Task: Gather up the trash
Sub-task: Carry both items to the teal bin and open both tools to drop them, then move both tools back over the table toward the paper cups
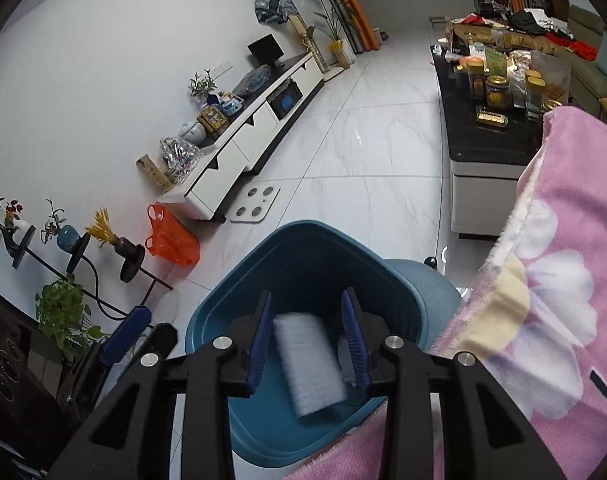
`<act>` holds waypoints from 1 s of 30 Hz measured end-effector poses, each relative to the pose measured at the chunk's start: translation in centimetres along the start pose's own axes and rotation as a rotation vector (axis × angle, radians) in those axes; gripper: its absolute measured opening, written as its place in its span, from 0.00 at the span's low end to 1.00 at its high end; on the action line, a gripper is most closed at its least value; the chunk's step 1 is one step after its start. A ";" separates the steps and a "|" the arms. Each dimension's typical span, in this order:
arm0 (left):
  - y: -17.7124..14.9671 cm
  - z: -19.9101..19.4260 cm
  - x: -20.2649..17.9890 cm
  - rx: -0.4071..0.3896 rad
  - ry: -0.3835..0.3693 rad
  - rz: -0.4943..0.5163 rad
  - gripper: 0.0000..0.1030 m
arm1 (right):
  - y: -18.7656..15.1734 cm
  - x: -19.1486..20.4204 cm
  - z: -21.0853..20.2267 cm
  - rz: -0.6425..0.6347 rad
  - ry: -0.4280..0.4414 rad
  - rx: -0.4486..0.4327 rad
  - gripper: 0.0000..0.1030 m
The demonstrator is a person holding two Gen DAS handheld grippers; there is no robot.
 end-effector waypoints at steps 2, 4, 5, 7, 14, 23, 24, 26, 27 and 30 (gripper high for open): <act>0.4 -0.9 0.1 -0.015 -0.011 -0.011 0.57 | 0.1 -0.1 -0.9 -0.013 -0.015 -0.032 0.33; 0.9 -3.0 0.4 -0.043 -0.019 -0.019 0.66 | 0.2 0.5 -3.0 -0.051 -0.034 -0.094 0.33; 1.1 -4.0 0.3 -0.059 -0.026 -0.022 0.72 | 0.2 0.8 -4.0 -0.072 -0.052 -0.124 0.36; 1.5 -5.9 0.0 -0.087 -0.045 -0.028 0.77 | -0.2 1.5 -6.7 -0.119 -0.098 -0.192 0.44; 1.2 -12.4 -3.4 -0.168 -0.132 -0.005 0.94 | -3.6 1.5 -13.4 -0.209 -0.270 -0.336 0.70; -1.6 -17.9 -9.1 -0.218 -0.249 0.058 0.95 | -10.7 -1.2 -21.2 -0.155 -0.440 -0.481 0.87; -2.0 -18.4 -9.8 -0.222 -0.261 0.067 0.95 | -11.4 -1.1 -21.7 -0.152 -0.455 -0.489 0.88; -2.7 -19.5 -11.3 -0.217 -0.300 0.072 0.95 | -12.7 -1.4 -23.3 -0.145 -0.493 -0.511 0.90; -3.2 -20.0 -12.0 -0.218 -0.316 0.075 0.95 | -13.6 -1.7 -24.4 -0.133 -0.522 -0.524 0.91; -4.3 -21.1 -13.7 -0.216 -0.366 0.084 0.95 | -15.5 -1.9 -26.4 -0.107 -0.578 -0.553 0.93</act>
Point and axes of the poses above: each gripper's, at about its wrist camera, not at the fingertips, and z roughly the way its jaws point, x to its left, y to its top, the point moved 2 cm from there along z, roughly the way its jaws point, and after that the axes turned 14 degrees about -z, right-handed, at the moved point
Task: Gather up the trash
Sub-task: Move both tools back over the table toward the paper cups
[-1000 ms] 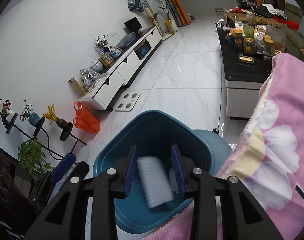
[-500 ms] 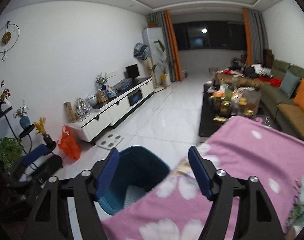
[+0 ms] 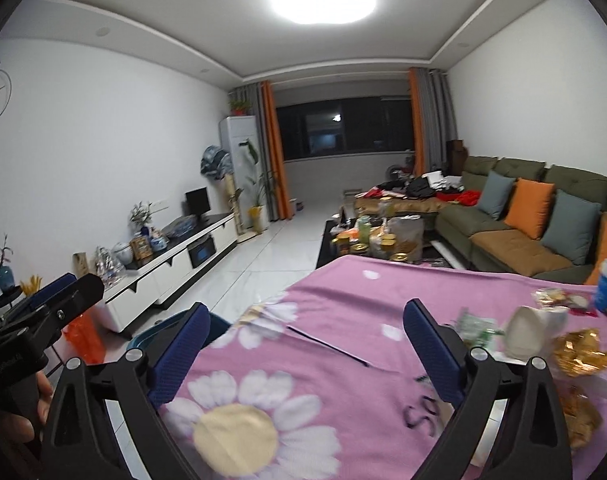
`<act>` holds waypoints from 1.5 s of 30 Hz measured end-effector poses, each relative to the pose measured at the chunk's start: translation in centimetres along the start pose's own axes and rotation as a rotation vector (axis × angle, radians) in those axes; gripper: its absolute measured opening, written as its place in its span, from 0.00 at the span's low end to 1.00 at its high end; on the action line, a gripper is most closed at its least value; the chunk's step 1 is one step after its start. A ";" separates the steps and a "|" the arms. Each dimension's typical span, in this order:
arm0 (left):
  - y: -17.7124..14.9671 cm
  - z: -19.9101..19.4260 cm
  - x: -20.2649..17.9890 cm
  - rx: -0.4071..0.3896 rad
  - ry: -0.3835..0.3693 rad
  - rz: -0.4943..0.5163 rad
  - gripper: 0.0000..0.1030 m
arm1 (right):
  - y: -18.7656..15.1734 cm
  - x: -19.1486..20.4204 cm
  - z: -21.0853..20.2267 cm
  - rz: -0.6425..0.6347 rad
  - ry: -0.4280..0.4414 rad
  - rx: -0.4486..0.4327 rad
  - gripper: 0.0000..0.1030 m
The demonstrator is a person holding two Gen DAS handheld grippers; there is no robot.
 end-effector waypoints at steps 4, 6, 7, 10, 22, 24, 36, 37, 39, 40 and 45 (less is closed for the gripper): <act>-1.4 -0.5 -2.9 0.024 -0.061 0.008 0.95 | -1.2 -1.7 -3.2 0.001 -0.090 -0.015 0.93; -2.1 -0.6 -4.3 0.039 -0.102 0.007 0.95 | -1.9 -2.5 -4.6 0.000 -0.138 -0.021 0.93; -2.3 -0.6 -4.6 0.044 -0.118 0.010 0.95 | -2.3 -2.9 -5.5 0.001 -0.170 -0.020 0.93; -3.1 -0.6 -5.8 0.062 -0.162 0.021 0.95 | -3.3 -4.1 -7.7 0.001 -0.239 -0.026 0.93; -6.2 -1.4 -10.4 0.086 -0.298 0.066 0.95 | -7.1 -7.3 -14.9 0.039 -0.441 0.015 0.93; -6.6 -1.2 -10.7 0.094 -0.309 0.062 0.95 | -7.6 -7.5 -15.6 0.046 -0.469 0.023 0.93; -9.0 -1.2 -11.4 0.167 -0.341 0.090 0.95 | -9.4 -7.2 -17.4 0.083 -0.512 0.075 0.93; -9.0 -1.2 -11.2 0.170 -0.339 0.088 0.95 | -9.4 -7.2 -17.3 0.083 -0.509 0.079 0.93; -8.9 -1.1 -11.0 0.181 -0.337 0.084 0.95 | -9.4 -7.5 -16.8 0.091 -0.499 0.090 0.93; -9.0 -0.9 -10.9 0.184 -0.337 0.081 0.95 | -9.4 -7.6 -16.5 0.095 -0.495 0.094 0.93; -9.5 0.3 -11.5 0.211 -0.337 0.104 0.95 | -10.0 -8.3 -14.9 0.120 -0.459 0.137 0.93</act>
Point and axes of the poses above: each gripper's, at about its wrist camera, not at the fingertips, and z roughly the way its jaws point, x to its left, y to its top, the point moved 2 cm from there along z, roughly the way its jaws point, and after that the axes turned 14 degrees about -z, right-handed, at the moved point
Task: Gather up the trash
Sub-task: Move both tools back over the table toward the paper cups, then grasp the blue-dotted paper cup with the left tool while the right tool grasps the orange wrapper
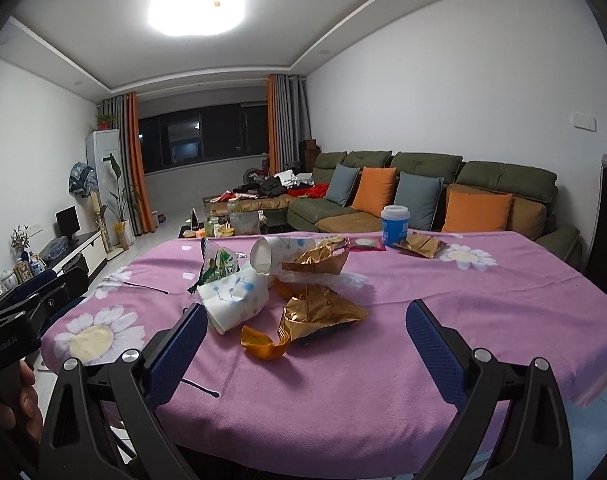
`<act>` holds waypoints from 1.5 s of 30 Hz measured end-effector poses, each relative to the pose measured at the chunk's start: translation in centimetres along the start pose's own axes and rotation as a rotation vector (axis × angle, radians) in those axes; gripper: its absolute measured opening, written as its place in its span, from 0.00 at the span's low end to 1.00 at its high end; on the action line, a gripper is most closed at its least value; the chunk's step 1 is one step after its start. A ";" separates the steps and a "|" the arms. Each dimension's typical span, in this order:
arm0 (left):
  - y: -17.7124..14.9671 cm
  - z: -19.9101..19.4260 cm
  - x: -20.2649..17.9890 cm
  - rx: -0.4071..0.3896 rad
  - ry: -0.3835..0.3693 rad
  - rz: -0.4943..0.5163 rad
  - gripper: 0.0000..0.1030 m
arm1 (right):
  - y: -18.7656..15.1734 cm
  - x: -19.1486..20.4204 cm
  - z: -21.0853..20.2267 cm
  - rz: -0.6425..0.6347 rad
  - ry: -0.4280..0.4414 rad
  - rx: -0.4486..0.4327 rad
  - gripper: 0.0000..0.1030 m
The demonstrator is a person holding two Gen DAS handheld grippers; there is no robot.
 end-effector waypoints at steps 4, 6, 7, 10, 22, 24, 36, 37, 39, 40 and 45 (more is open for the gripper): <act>0.1 1.7 0.0 0.017 -0.004 0.012 0.95 | -0.4 0.1 1.3 0.009 0.022 0.040 0.90; 0.2 2.5 -0.3 0.021 -0.005 0.018 0.95 | -0.5 0.1 2.1 0.012 0.033 0.056 0.88; 0.3 3.0 -0.3 0.022 -0.005 0.021 0.95 | -0.5 0.2 2.4 0.013 0.039 0.063 0.87; 0.3 5.0 -0.6 0.044 -0.010 0.034 0.95 | -0.7 0.4 3.7 0.015 0.059 0.091 0.82; -1.0 12.0 -1.8 0.163 -0.019 0.034 0.95 | -1.9 1.0 8.8 0.039 0.161 0.222 0.55; -1.0 12.9 -2.0 0.176 -0.021 0.036 0.95 | -2.1 1.2 9.5 0.044 0.181 0.242 0.49; -1.5 18.2 -4.3 0.277 -0.037 0.140 0.95 | -2.7 1.1 10.9 0.108 0.267 0.290 0.11; -1.5 18.6 -4.5 0.293 -0.042 0.161 0.95 | -2.7 0.9 10.9 0.120 0.277 0.289 0.10; -1.8 19.4 -5.1 0.323 -0.057 0.206 0.95 | -2.8 0.6 10.9 0.135 0.287 0.292 0.09; -1.9 19.6 -5.2 0.329 -0.062 0.226 0.95 | -2.8 0.6 10.8 0.139 0.291 0.292 0.09; -2.5 21.0 -6.6 0.356 -0.094 0.344 0.95 | -3.0 -0.3 10.4 0.173 0.301 0.290 0.08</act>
Point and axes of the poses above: each gripper's, at about its wrist camera, not at the fingertips, and z roughly the way its jaws point, x to its left, y to its top, the point moved 2 cm from there along z, roughly the way its jaws point, and after that the axes turned 14 degrees about -z, right-handed, at the moved point
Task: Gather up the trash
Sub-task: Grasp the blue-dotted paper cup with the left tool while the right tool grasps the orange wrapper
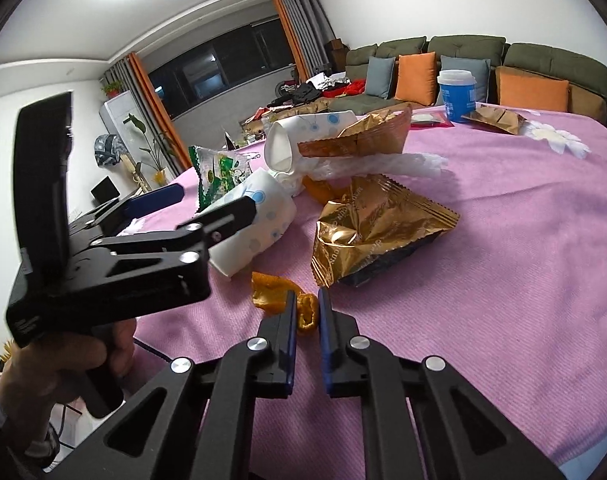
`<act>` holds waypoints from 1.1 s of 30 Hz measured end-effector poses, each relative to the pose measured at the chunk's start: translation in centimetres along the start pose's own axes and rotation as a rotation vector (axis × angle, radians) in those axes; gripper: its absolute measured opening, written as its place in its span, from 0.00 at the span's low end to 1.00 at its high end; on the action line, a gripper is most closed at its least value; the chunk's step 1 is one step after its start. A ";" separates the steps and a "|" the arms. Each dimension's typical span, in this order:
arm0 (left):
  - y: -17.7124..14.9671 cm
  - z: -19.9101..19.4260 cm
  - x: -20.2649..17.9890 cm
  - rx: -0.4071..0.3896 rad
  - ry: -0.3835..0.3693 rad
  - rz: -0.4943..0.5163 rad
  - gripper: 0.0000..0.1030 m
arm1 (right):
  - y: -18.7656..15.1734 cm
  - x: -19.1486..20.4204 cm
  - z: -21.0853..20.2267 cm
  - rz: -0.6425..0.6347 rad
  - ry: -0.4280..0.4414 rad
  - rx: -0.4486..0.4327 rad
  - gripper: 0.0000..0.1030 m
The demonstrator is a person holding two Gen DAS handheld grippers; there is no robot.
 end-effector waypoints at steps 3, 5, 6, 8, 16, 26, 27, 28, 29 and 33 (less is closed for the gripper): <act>0.0 1.3 -0.1 0.062 -0.019 0.007 0.95 | -0.1 -0.5 -0.5 0.019 -0.004 -0.003 0.08; 0.1 2.2 0.0 0.108 -0.034 -0.003 0.95 | -0.1 -0.9 -0.8 0.028 -0.007 -0.007 0.08; 0.1 2.6 0.0 0.123 -0.036 -0.009 0.95 | -0.1 -1.0 -1.1 0.032 -0.008 -0.010 0.08; 0.1 3.2 0.3 0.152 -0.037 -0.024 0.95 | 0.0 -1.3 -1.3 0.038 -0.010 -0.015 0.08; -0.6 4.4 -0.6 0.205 -0.055 0.020 0.93 | 0.1 -1.6 -1.7 0.051 -0.011 -0.026 0.08; -0.3 3.4 0.7 0.171 -0.076 -0.059 0.71 | 0.4 -1.1 -2.5 0.035 -0.024 -0.048 0.08; -0.3 3.2 0.9 0.165 -0.081 -0.068 0.66 | 0.4 -1.0 -2.7 0.034 -0.027 -0.052 0.08; -0.5 2.7 1.1 0.156 -0.086 -0.073 0.63 | 0.4 -1.1 -2.8 0.034 -0.028 -0.056 0.08; -0.5 2.0 1.2 0.134 -0.092 -0.074 0.55 | 0.5 -1.0 -2.9 0.033 -0.028 -0.059 0.08; -0.4 0.6 1.3 0.103 -0.106 -0.085 0.46 | 0.7 -0.6 -3.2 0.020 -0.030 -0.068 0.08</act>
Point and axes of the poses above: each gripper's, at about its wrist camera, not at the fingertips, and z roughly the way its jaws point, x to its left, y to its top, the point moved 2 cm from there along z, roughly the way its jaws point, and after that the axes turned 14 degrees about -z, right-handed, at the moved point
